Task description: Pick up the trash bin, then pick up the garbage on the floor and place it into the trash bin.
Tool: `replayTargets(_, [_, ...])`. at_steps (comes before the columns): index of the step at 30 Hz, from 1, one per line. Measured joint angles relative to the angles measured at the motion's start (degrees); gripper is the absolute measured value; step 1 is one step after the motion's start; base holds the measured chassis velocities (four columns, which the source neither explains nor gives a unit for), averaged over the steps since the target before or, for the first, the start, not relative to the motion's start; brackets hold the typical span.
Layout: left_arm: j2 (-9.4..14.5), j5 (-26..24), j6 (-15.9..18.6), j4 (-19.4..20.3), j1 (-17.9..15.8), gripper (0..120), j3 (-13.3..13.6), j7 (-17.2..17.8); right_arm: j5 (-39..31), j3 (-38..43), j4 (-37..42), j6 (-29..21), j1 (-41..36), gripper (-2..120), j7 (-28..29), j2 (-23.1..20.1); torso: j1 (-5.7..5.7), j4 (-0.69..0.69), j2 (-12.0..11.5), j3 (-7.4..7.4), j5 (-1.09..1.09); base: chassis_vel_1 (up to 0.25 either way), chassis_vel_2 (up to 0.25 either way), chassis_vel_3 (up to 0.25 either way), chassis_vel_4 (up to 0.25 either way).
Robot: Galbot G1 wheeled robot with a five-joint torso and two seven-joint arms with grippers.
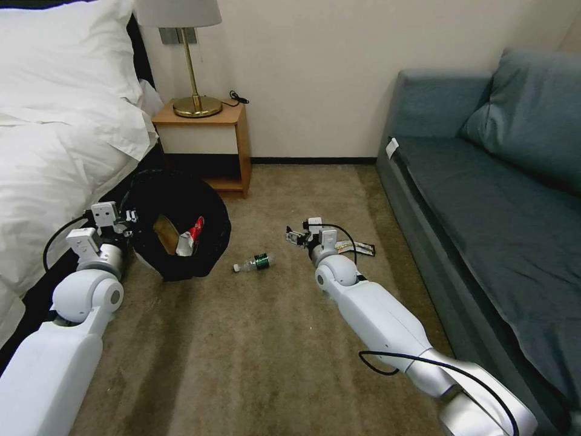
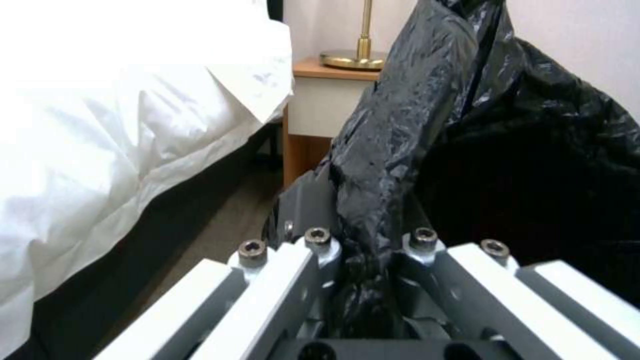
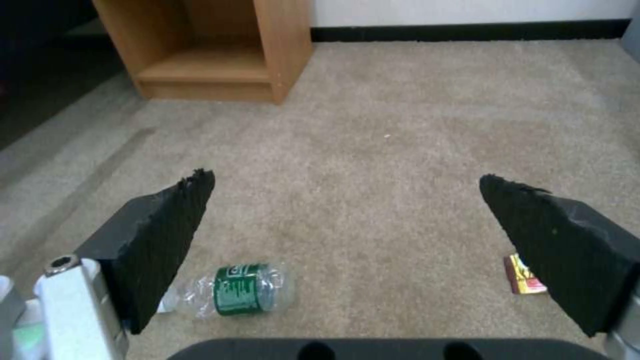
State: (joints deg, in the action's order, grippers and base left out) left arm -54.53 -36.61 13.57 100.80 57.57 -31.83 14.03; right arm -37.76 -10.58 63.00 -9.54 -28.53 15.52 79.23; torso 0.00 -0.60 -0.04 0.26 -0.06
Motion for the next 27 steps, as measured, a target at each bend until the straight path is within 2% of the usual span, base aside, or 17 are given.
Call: replayTargets(27, [0.1, -0.3, -0.1, 0.6, 0.3, 4, -0.3, -0.2, -0.1, 0.1, -1.1, 0.6, 0.0, 100, -0.7, 0.4, 0.0, 0.0, 0.0, 0.0, 0.0, 0.0, 0.0, 0.0, 0.0])
